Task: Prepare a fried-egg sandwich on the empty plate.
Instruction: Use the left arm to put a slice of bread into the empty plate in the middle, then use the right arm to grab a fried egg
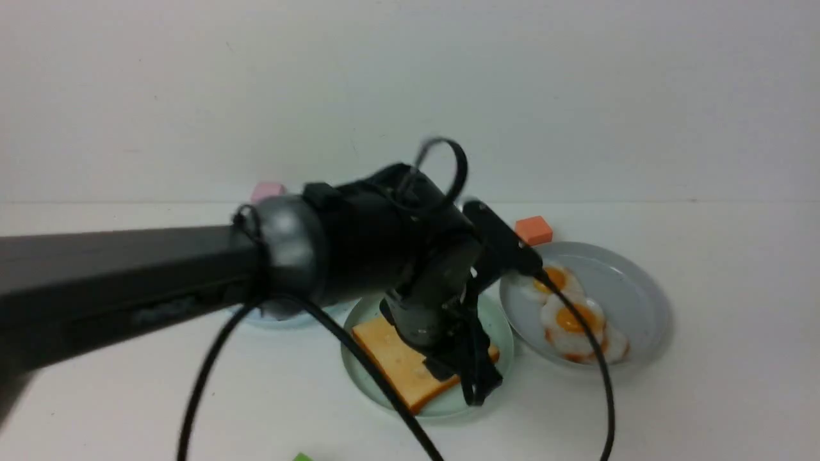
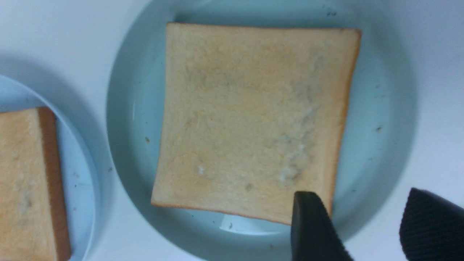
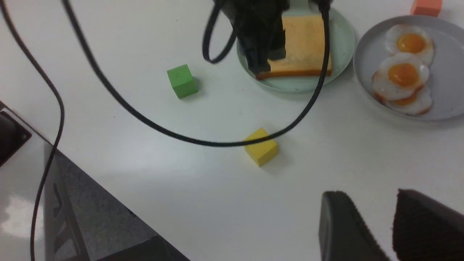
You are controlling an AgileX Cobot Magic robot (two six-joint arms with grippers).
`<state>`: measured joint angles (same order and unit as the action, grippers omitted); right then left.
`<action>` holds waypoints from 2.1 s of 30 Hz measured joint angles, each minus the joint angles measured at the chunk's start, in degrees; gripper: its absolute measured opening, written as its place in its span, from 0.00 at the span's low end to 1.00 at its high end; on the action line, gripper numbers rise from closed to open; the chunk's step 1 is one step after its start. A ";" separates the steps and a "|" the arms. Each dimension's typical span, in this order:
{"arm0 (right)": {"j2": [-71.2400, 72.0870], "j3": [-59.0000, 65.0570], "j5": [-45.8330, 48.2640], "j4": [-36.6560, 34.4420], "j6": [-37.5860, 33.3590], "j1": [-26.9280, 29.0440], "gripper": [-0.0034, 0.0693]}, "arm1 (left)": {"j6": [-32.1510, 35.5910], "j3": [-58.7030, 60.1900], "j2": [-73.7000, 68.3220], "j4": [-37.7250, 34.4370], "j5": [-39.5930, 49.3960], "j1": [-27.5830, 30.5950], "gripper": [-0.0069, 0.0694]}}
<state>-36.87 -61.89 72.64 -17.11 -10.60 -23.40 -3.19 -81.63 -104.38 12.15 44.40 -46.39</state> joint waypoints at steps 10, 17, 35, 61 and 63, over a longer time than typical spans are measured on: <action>-21.31 0.00 -9.40 3.92 -2.11 0.00 0.38 | -3.23 8.69 35.93 -7.92 0.54 0.00 0.07; -36.82 0.00 -17.29 9.32 -1.98 0.26 0.38 | -4.47 28.46 59.02 -11.14 -4.96 0.00 0.07; -68.66 -16.88 -22.84 20.47 17.17 5.38 0.59 | -9.08 44.50 82.38 -9.73 -11.41 0.00 0.07; -81.50 -21.91 -26.23 -7.74 7.39 14.85 0.85 | -9.21 44.50 82.38 -9.71 -11.15 0.00 0.07; -81.54 -21.97 -26.23 -8.23 6.66 14.85 0.85 | -9.21 44.50 82.38 -9.71 -11.15 0.00 0.07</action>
<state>-118.41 -83.86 46.41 -25.34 -3.94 -8.55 -12.41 -37.12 -22.00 2.44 33.26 -46.39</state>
